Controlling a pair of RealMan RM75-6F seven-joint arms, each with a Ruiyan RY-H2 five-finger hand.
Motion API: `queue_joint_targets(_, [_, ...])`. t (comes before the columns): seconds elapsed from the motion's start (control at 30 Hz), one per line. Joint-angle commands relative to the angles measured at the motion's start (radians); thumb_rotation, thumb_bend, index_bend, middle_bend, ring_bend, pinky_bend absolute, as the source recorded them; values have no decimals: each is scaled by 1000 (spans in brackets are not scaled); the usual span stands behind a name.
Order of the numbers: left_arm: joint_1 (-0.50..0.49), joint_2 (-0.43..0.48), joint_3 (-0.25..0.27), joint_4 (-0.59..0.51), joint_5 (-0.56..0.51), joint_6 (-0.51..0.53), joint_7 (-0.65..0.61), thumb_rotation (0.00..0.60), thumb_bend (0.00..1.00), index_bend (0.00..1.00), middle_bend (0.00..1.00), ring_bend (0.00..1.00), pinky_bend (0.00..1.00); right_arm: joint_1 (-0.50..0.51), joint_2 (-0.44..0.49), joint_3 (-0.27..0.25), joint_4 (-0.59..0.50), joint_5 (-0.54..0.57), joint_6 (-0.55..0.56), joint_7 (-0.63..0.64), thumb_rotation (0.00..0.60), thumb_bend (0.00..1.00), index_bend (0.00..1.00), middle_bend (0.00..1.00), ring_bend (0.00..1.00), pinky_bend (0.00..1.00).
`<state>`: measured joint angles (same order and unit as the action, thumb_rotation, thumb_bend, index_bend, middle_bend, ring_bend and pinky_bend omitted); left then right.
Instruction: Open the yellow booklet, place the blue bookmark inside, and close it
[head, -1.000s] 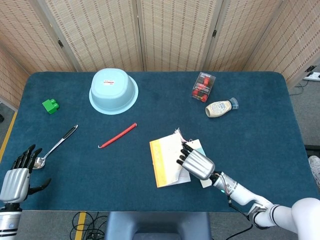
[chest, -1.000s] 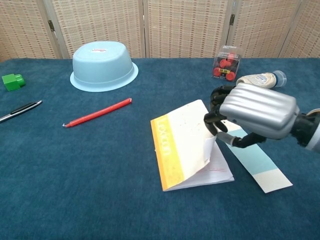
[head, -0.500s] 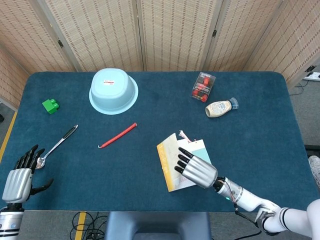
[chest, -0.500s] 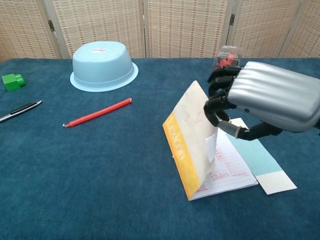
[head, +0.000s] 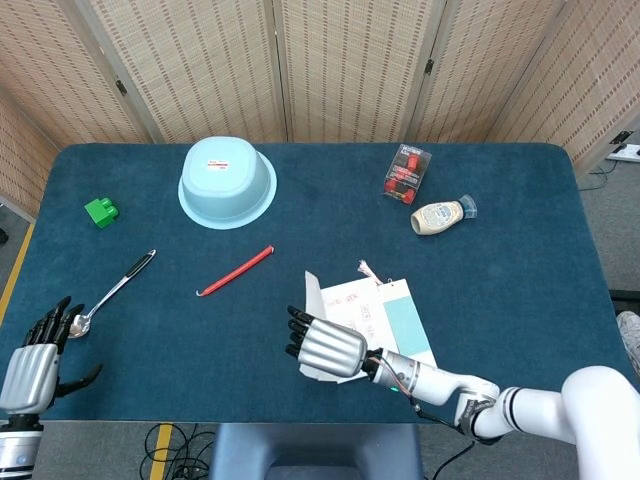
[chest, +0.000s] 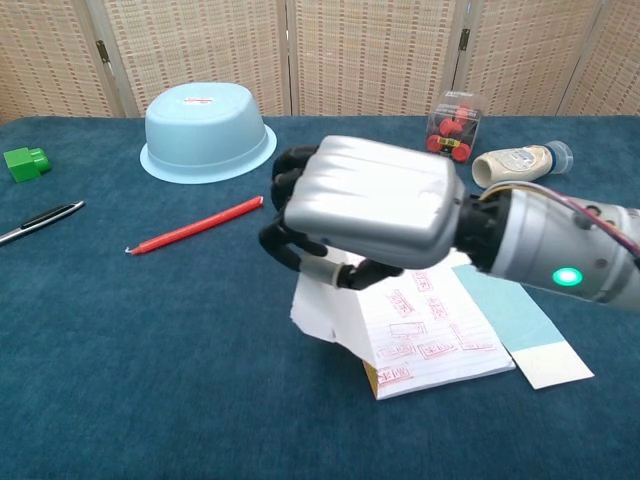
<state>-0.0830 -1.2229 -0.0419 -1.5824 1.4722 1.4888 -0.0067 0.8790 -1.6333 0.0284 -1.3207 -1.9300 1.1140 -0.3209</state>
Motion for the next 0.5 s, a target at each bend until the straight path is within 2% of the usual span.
queue_joint_targets(0.03, [3, 1, 1, 3, -1, 2, -5, 600, 232, 118, 41, 94, 168, 34, -41, 29, 27, 18, -30, 13, 600, 489, 789, 607, 381, 245])
queue_joint_targets(0.5, [13, -1, 7, 18, 2, 5, -19, 600, 232, 117, 41, 94, 168, 138, -141, 116, 125, 122, -145, -24, 600, 482, 789, 607, 381, 246])
